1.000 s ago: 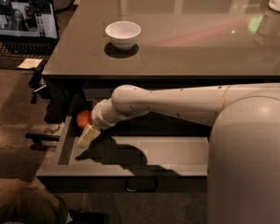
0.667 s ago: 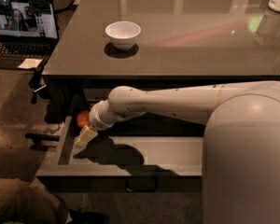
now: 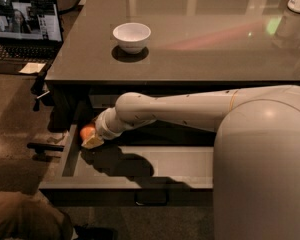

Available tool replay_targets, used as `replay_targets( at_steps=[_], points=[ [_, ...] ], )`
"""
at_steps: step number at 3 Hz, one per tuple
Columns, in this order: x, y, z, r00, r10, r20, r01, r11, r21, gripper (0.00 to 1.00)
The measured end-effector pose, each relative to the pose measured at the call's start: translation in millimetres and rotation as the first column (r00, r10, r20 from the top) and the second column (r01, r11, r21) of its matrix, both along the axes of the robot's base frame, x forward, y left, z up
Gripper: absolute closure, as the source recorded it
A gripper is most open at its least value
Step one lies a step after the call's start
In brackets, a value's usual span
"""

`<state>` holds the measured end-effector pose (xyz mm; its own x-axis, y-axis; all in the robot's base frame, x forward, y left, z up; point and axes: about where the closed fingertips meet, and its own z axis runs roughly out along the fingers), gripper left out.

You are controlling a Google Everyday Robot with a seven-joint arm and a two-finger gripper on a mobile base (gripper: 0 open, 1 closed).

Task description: Pick orange from top drawer and place on counter

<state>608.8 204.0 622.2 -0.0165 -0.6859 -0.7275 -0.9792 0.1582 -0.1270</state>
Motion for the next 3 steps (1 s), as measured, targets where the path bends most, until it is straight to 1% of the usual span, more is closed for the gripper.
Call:
replay_targets(
  at_steps=[1,2,3],
  points=[
    [2,-5,-1,1.0,-0.007,0.003,0.007,1.0,-0.006,0.73],
    [4,-16,0,0.9998,-0.018,0.001,0.018,1.0,-0.006,0.96],
    [-6,-49,18,0.9996,-0.03,-0.004,0.03,1.0,-0.005,1.0]
  ],
)
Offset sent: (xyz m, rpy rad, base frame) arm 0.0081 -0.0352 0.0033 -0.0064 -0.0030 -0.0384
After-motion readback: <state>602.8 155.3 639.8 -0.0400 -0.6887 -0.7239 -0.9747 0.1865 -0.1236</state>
